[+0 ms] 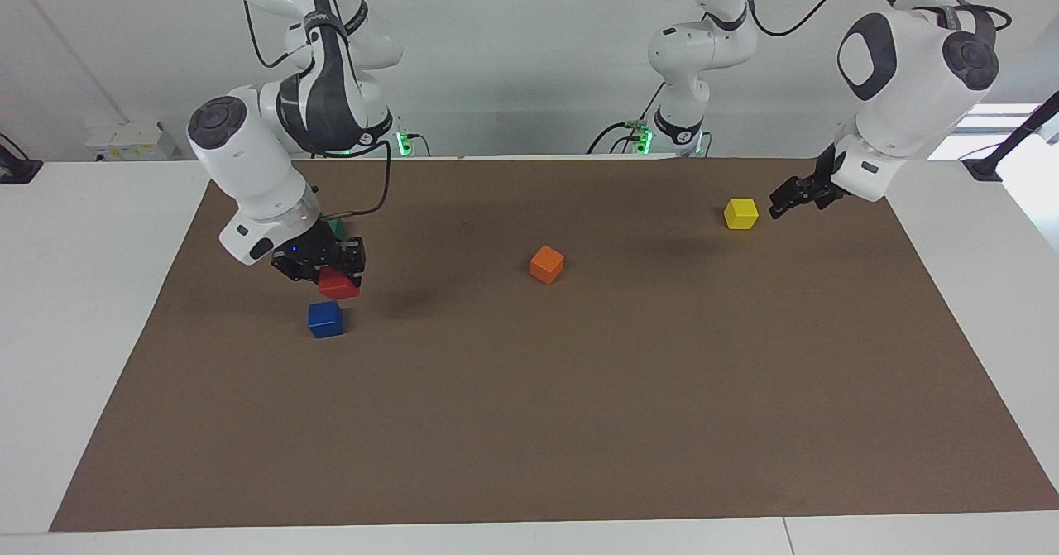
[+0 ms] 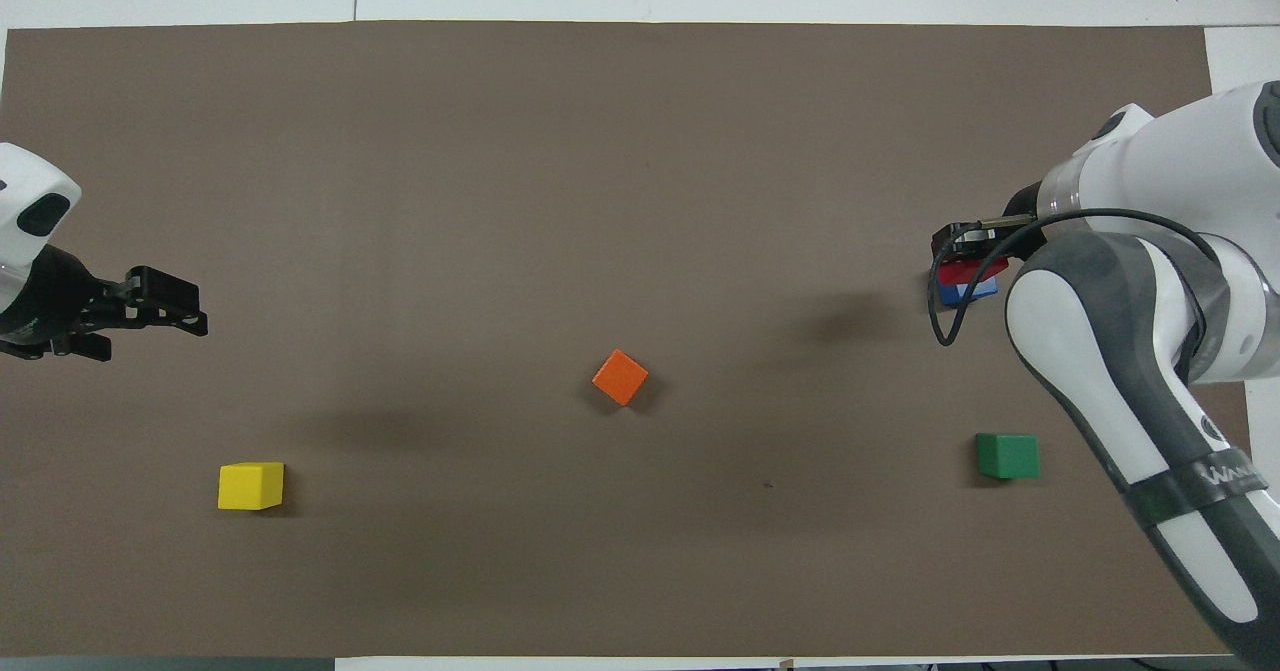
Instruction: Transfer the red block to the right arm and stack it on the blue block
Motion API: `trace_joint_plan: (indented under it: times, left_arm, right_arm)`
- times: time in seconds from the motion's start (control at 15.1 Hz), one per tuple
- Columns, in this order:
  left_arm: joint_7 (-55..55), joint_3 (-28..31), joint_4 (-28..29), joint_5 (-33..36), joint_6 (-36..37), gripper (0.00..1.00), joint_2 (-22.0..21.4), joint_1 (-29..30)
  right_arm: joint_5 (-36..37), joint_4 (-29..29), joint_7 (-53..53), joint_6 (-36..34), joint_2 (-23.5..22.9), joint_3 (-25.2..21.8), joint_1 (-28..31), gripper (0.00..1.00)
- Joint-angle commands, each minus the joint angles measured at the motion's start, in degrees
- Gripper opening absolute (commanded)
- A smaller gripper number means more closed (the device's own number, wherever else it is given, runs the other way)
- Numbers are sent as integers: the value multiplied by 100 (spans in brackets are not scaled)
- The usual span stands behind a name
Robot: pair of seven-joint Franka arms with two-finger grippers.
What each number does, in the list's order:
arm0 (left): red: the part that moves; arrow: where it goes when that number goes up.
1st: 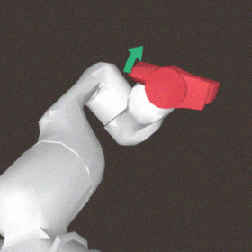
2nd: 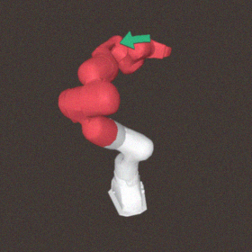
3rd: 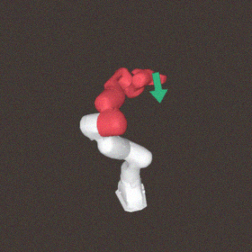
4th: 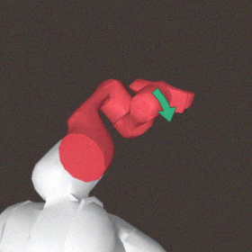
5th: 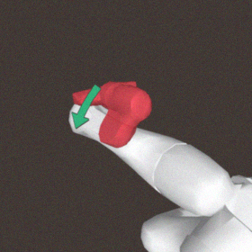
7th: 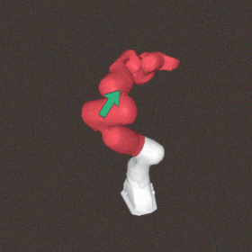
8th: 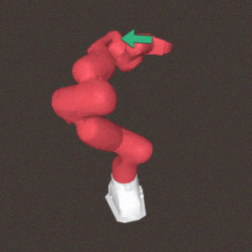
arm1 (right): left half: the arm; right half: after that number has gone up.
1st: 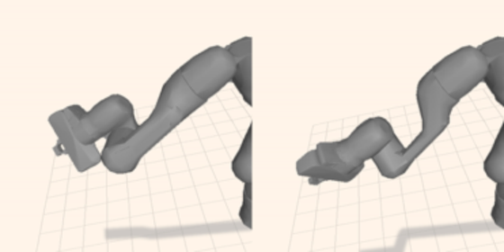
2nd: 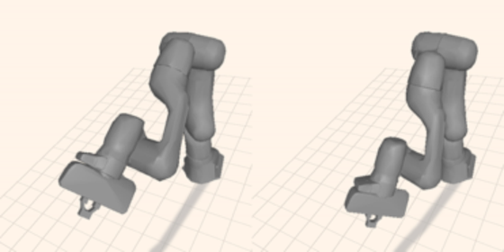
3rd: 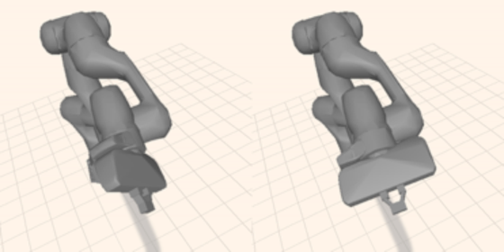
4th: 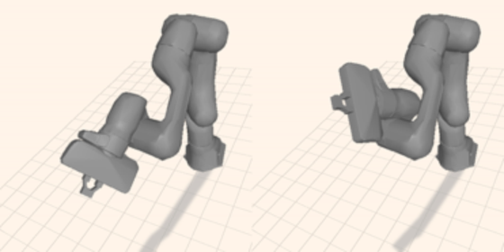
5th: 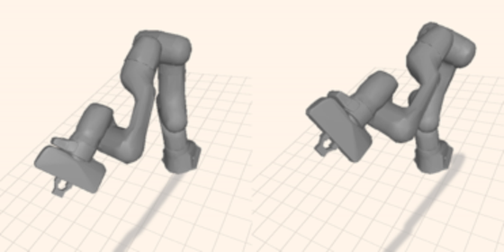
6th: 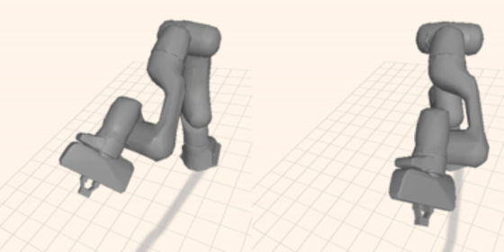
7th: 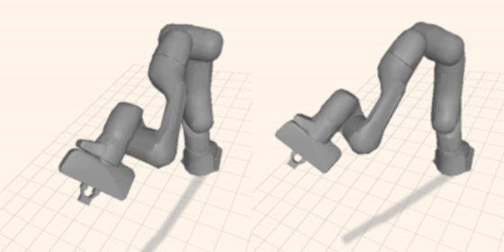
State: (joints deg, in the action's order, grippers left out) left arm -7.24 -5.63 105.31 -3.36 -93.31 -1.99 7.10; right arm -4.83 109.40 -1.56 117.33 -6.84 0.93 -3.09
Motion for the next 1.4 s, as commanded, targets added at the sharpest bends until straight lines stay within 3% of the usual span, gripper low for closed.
trace_joint_plan:
  times: [0.0, 0.27, 0.66, 1.33]
  left_arm:
    - [73, -34, 7, 125, 163, 100, -178, 11]
    - [82, -52, -81, 195, 216, 100, -267, -42]
    - [29, 10, -72, 178, 260, 100, -232, 2]
    - [73, 18, -1152, 142, 155, 100, 445, -16]
  right_arm:
    - [499, 20, 59, 227, -115, 56, 159, 0]
    - [659, 142, 77, 903, -247, 56, 274, 0]
    - [659, 1055, 428, 1713, -90, 65, 239, 0]
    - [659, 1347, 95, 1705, 25, 65, 423, 0]
